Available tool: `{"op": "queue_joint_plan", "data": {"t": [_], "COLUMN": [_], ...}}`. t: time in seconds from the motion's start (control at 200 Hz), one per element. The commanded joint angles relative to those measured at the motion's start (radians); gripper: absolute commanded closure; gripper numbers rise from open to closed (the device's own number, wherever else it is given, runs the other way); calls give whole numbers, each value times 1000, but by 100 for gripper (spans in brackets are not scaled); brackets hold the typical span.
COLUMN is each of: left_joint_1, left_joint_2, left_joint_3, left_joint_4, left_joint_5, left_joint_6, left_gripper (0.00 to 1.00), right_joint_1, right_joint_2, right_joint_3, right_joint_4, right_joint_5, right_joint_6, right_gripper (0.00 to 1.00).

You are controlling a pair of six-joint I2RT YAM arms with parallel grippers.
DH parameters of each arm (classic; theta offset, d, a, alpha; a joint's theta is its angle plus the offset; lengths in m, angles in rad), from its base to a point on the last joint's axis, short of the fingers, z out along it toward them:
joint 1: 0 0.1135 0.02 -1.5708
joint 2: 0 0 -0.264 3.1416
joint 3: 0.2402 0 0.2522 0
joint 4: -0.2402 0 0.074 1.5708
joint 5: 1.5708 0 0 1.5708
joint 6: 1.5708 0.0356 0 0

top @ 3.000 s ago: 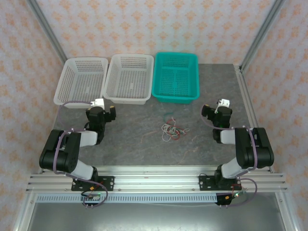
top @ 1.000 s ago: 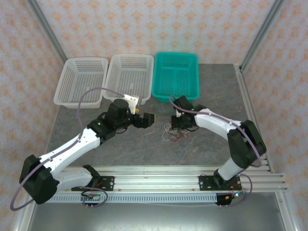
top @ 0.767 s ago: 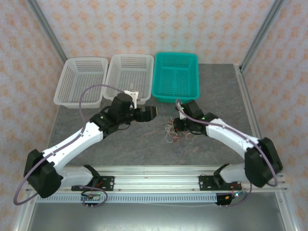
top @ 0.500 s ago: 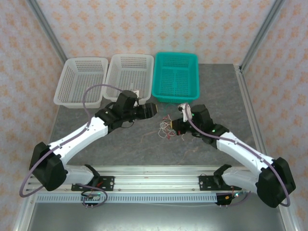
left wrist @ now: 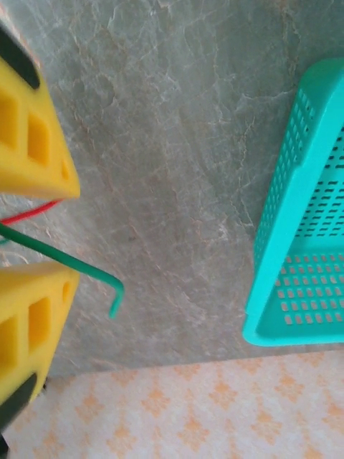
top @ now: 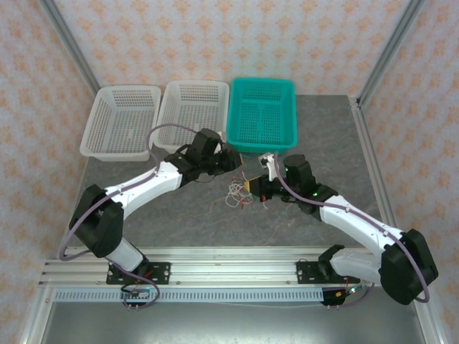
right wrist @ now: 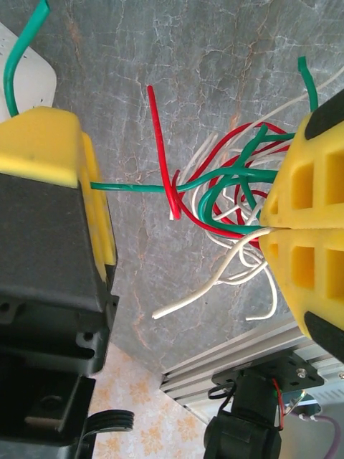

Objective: Untangle the cables

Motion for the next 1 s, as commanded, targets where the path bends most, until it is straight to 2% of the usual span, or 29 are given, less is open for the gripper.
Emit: {"op": "queue_joint_plan", "data": {"t": [0.0,0.13,0.27,0.38,0.515,0.621,0.691,0.781,0.836,0.891,0.941,0.996], "left_joint_1": [-5,9,96,163,173,175,176,175,172,159,141,120], "left_joint_2": [21,-14,-166,-262,-313,-345,-359,-354,-337,-318,-303,-291], "left_joint_3": [58,62,52,59,92,90,77,55,51,44,29,12], "left_joint_4": [8,-4,-99,-166,-264,-307,-295,-245,-218,-199,-180,-162], "left_joint_5": [-15,-40,-165,-205,-252,-311,-302,-212,-148,-107,-93,-89], "left_joint_6": [0,20,64,98,151,170,181,185,198,203,203,199], "left_gripper": [100,100,100,100,100,100,100,100,100,100,100,100], "right_joint_1": [5,5,6,6,4,-6,-17,-18,-16,-4,8,15], "right_joint_2": [-11,-21,-63,-92,-112,-126,-134,-142,-134,-122,-114,-108], "right_joint_3": [30,21,-39,-94,-118,-118,-123,-124,-103,-65,-24,11], "right_joint_4": [59,45,-35,-79,-127,-199,-186,-103,-58,-52,-73,-85], "right_joint_5": [-13,40,308,484,621,774,762,617,462,338,313,298], "right_joint_6": [13,28,99,169,241,326,318,267,219,180,169,161], "right_gripper": [100,100,100,100,100,100,100,100,83,59,38,28]}}
